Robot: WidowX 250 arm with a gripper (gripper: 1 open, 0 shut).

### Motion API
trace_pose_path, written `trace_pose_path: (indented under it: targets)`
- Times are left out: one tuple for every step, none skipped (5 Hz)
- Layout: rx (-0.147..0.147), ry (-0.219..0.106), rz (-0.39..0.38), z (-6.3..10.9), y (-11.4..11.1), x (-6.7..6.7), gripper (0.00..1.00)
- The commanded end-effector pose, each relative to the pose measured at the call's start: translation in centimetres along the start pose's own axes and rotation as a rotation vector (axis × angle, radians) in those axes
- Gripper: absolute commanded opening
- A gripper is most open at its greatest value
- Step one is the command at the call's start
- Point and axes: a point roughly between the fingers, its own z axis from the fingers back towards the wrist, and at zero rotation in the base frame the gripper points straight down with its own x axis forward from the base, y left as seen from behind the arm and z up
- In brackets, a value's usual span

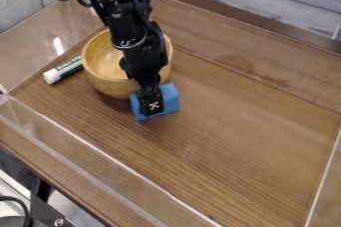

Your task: Put the blue block in the brown bowl

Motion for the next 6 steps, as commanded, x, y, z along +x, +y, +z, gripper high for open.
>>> trace_pose_path:
  targets:
    - [-0.019, 0.016, 0.013, -1.1, -0.1, -0.3, 0.00]
    - [-0.021, 0.015, 0.014, -1.4, -0.1, -0.1, 0.00]
    - [-0.022, 0.014, 0.015, -1.8, -0.2, 0.1, 0.00]
    - [-0.023, 0.012, 0.016, -2.1, -0.3, 0.2, 0.00]
    - [-0.025, 0.011, 0.018, -2.4, -0.3, 0.4, 0.00]
    - [-0.026, 0.010, 0.020, -2.7, -0.4, 0.5, 0.00]
